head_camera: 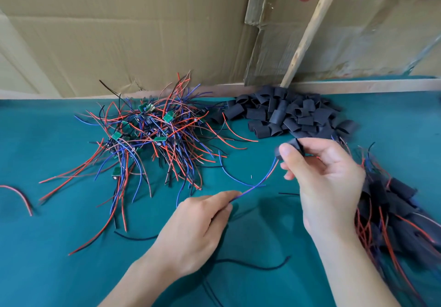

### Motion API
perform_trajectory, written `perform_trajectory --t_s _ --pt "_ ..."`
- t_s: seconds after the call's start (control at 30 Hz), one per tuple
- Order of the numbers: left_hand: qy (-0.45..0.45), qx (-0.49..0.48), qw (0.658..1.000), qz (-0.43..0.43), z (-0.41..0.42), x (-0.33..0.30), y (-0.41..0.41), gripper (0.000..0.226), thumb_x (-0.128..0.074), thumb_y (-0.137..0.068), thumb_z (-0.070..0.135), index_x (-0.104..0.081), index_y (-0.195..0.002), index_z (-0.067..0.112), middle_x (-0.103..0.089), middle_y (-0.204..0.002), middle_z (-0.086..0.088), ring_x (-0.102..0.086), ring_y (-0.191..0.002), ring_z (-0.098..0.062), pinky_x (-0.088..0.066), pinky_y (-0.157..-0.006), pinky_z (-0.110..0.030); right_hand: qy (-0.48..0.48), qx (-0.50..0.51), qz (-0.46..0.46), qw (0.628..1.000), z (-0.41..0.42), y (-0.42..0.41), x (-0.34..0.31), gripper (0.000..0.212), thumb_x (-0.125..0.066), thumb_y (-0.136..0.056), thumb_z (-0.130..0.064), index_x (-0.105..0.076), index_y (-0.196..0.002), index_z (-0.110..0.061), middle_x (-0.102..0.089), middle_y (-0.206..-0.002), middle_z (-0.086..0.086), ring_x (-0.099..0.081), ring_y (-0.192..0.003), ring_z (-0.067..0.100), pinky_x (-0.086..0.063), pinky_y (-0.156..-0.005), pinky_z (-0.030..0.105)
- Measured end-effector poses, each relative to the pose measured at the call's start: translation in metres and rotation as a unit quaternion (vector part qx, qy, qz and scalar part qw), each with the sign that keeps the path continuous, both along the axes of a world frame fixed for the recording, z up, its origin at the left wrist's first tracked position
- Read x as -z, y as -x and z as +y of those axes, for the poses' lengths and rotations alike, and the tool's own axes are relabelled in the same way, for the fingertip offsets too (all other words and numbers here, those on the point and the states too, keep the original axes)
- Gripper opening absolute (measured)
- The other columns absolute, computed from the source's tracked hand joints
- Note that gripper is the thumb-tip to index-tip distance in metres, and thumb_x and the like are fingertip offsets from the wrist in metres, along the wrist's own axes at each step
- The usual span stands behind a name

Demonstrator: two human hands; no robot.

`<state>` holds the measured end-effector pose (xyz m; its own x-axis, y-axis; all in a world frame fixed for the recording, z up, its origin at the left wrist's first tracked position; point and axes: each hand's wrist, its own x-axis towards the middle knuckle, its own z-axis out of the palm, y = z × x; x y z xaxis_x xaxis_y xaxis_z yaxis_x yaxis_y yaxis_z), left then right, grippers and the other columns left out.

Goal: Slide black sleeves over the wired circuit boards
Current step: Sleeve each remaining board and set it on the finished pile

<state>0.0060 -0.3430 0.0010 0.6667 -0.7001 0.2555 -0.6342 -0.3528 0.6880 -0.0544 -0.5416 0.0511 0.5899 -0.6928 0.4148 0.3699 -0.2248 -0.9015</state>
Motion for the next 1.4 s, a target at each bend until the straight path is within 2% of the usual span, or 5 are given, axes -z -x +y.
perform_trajectory --t_s 0.43,0.83,0.97,1.17,1.4 --pt "-0.005 -0.009 0.999 -0.031 0.001 -0.005 0.005 0.037 -0.040 -0.103 0.033 -0.059 -0.133 0.029 -0.067 -0.097 0.011 -0.062 -0.089 -0.019 -0.052 -0.076 -0.039 -0.169 -0.019 0.038 0.985 -0.013 -0.001 0.003 0.008 -0.079 -0.086 -0.008 -0.074 -0.089 -0.014 -0.074 -0.079 0.004 -0.064 -0.062 0.016 -0.051 -0.057 0.022" --pt "0.017 -0.030 0.999 -0.040 0.000 -0.004 0.003 0.028 -0.043 -0.102 0.030 -0.054 -0.127 0.037 -0.063 -0.089 0.013 -0.057 -0.080 -0.015 -0.053 -0.071 -0.038 -0.212 -0.145 0.069 0.964 -0.007 0.000 0.001 0.021 -0.085 -0.061 -0.031 -0.079 -0.076 -0.019 -0.069 -0.074 0.003 -0.060 -0.056 0.013 -0.048 -0.054 0.021" --pt "0.042 -0.042 0.998 -0.032 -0.001 -0.004 0.002 0.026 -0.047 -0.102 0.028 -0.064 -0.121 0.030 -0.056 -0.082 0.027 -0.052 -0.075 0.002 -0.045 -0.069 -0.020 -0.206 -0.168 0.097 0.959 -0.003 0.000 0.003 0.023 -0.086 -0.058 -0.027 -0.078 -0.076 -0.017 -0.073 -0.077 0.009 -0.060 -0.057 0.014 -0.048 -0.053 0.021" --pt "0.128 -0.055 0.979 0.148 -0.005 -0.006 0.004 0.016 -0.049 -0.099 0.037 -0.062 -0.094 0.030 -0.058 -0.064 0.003 -0.046 -0.050 -0.012 -0.040 -0.051 -0.026 -0.230 -0.240 0.166 0.929 0.040 -0.007 0.016 0.032 -0.085 -0.059 -0.022 -0.072 -0.084 -0.007 -0.071 -0.075 0.011 -0.060 -0.055 0.015 -0.047 -0.049 0.021" --pt "0.192 0.008 0.888 0.418 0.000 -0.014 -0.002 0.039 -0.051 -0.084 0.018 -0.063 -0.120 0.024 -0.070 -0.086 -0.009 -0.057 -0.064 -0.019 -0.043 -0.050 -0.023 -0.206 -0.214 0.164 0.940 0.036 -0.006 0.017 0.010 -0.080 -0.077 -0.006 -0.076 -0.073 -0.014 -0.076 -0.080 0.017 -0.055 -0.053 0.015 -0.043 -0.048 0.020"
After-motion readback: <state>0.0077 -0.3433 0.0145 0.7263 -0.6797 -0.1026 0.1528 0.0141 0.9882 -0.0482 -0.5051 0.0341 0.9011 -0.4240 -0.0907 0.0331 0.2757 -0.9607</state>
